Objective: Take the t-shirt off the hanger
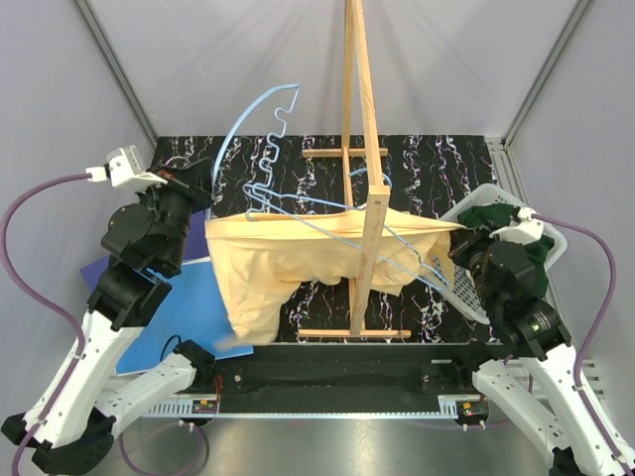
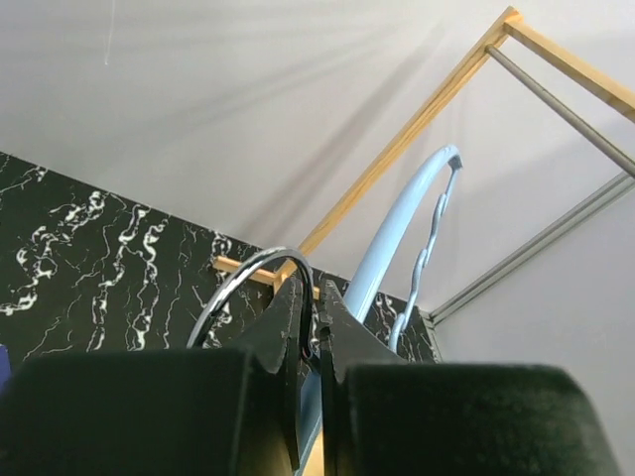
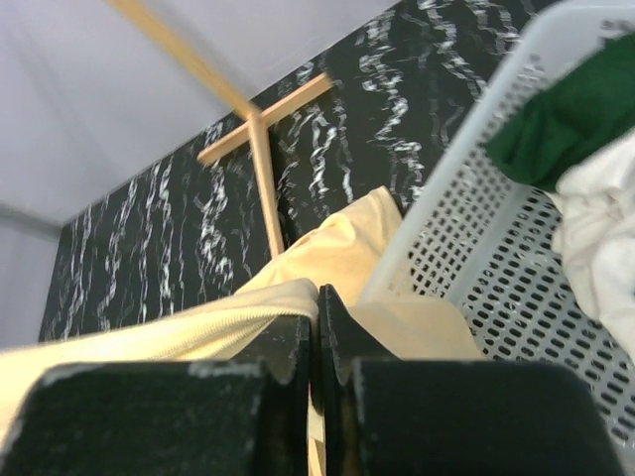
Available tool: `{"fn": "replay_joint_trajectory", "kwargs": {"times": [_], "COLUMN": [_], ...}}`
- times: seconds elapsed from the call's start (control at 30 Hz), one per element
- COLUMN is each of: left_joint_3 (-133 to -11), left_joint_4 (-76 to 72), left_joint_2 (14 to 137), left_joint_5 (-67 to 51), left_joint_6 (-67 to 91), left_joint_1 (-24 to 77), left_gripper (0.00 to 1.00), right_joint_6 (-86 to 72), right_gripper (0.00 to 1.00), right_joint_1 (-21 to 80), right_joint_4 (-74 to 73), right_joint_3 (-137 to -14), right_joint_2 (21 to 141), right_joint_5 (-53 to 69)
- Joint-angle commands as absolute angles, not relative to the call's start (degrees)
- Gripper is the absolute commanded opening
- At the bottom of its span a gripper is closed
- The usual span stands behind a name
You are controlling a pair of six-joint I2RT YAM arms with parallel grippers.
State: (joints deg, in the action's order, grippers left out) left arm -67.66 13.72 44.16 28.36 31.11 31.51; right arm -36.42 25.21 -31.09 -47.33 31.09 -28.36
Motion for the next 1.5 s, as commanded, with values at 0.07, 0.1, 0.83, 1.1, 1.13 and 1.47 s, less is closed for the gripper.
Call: {"fn": "replay_joint_trajectory", "kwargs": {"times": [0.07,0.1,0.83,1.1,1.13,1.47], "left_joint_3": [-72.3,-72.9,-70.3,-68.7,-71.1,-81.1], "left_joint_4": [8.7,8.5,-30.9,-36.2,-33.7,12.2], "left_joint_2": [48.8,49.6,64.2,64.8,64.6,60.7], "left_joint_5": [31.2,30.2,-4.4,-0.1,0.0,24.0], "left_joint_6": [26.3,27.2,48.4,51.2,49.7,32.7], "left_joint_1": [29.2,29.2,28.0,27.9,27.9,27.9], "left_gripper": [0.0,0.0,0.0,0.0,0.0,0.0], "right_joint_6": [-20.1,-19.5,-22.1,-24.1,-24.3,-24.0], "right_gripper": [0.0,0.0,0.0,0.0,0.0,0.0], "right_joint_1": [22.9,22.9,22.9,22.9,22.9,22.9], "right_joint_4": [-22.8,-22.2,-12.7,-12.0,-12.0,-18.2], "right_joint_3": [-48.7,-49.0,-61.6,-61.4,-61.8,-71.4], "right_joint_2": [34.6,35.0,51.7,50.8,50.8,54.1], "right_joint_5": [-15.1,-12.3,20.8,14.1,11.9,-8.2]}}
